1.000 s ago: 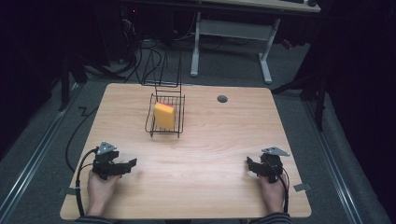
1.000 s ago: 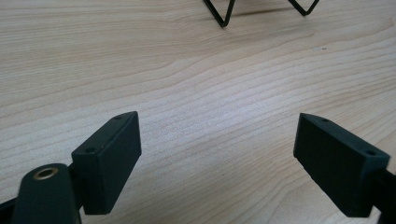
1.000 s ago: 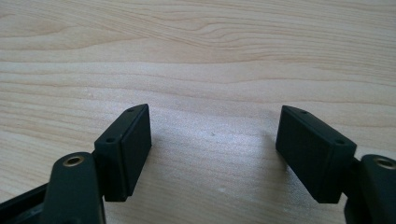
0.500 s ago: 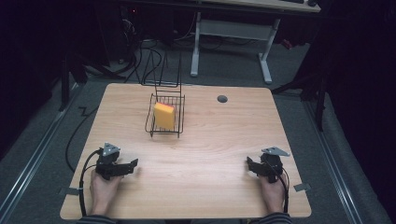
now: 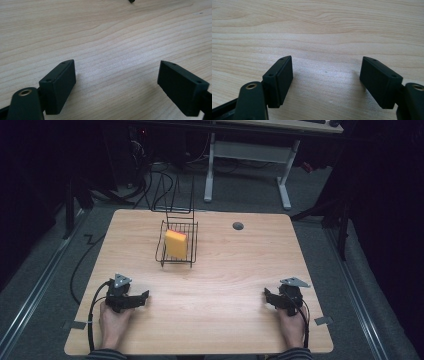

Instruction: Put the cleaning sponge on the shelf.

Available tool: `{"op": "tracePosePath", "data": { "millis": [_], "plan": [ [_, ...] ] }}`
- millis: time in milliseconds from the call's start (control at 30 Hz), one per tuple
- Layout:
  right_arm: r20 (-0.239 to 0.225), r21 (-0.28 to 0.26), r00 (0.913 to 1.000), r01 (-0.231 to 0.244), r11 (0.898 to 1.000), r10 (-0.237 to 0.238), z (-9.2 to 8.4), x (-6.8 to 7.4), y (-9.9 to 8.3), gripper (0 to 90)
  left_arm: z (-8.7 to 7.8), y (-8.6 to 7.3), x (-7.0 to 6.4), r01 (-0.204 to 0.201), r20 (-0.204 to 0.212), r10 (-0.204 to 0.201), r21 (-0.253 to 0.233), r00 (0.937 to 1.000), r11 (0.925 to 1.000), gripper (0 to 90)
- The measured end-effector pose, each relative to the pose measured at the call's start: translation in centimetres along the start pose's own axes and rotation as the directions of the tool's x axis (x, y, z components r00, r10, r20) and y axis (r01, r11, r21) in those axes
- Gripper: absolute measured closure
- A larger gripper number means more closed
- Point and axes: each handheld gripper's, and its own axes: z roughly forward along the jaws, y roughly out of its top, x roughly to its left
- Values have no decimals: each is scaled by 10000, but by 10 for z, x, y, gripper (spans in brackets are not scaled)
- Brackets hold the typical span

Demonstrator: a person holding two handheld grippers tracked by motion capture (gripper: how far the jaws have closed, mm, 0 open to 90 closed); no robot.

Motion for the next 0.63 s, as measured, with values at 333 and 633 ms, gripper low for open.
{"op": "tracePosePath", "data": {
  "millis": [333, 633],
  "plan": [
    [-6, -24, 10000, 16, 10000, -16, 0, 0, 0, 269, 2, -1, -4, -323, -269, 322, -19, 9991, 9995, 154],
    [-8, -30, 10000, 8, 10000, -8, 0, 0, 0, 269, 2, -1, -4, -303, -236, 302, -14, 9993, 9995, 152]
  ]
}}
